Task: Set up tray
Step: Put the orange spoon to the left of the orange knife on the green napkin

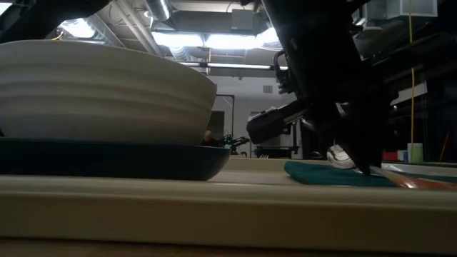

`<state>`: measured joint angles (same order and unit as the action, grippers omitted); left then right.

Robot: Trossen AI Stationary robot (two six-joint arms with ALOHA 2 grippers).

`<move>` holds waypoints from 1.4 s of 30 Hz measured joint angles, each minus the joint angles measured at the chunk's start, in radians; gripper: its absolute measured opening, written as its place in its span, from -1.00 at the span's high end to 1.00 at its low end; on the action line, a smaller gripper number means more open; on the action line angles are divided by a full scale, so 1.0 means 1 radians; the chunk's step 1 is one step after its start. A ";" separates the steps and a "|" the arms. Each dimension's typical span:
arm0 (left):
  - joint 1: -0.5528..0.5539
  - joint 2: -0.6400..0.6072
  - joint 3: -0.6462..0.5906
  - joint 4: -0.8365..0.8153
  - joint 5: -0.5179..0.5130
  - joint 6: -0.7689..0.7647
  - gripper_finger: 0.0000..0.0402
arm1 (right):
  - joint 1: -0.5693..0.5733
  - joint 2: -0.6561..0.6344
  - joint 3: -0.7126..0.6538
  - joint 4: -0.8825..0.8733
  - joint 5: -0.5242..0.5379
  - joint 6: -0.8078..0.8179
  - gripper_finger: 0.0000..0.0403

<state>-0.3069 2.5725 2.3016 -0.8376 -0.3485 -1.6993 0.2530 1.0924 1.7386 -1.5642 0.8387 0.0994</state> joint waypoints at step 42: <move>0.030 0.000 -0.034 -0.015 0.032 0.017 0.48 | 0.000 -0.003 0.000 -0.001 -0.001 -0.033 0.04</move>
<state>-0.2768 2.5725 2.2673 -0.8527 -0.3166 -1.6819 0.2529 1.0897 1.7386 -1.5650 0.8379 0.0662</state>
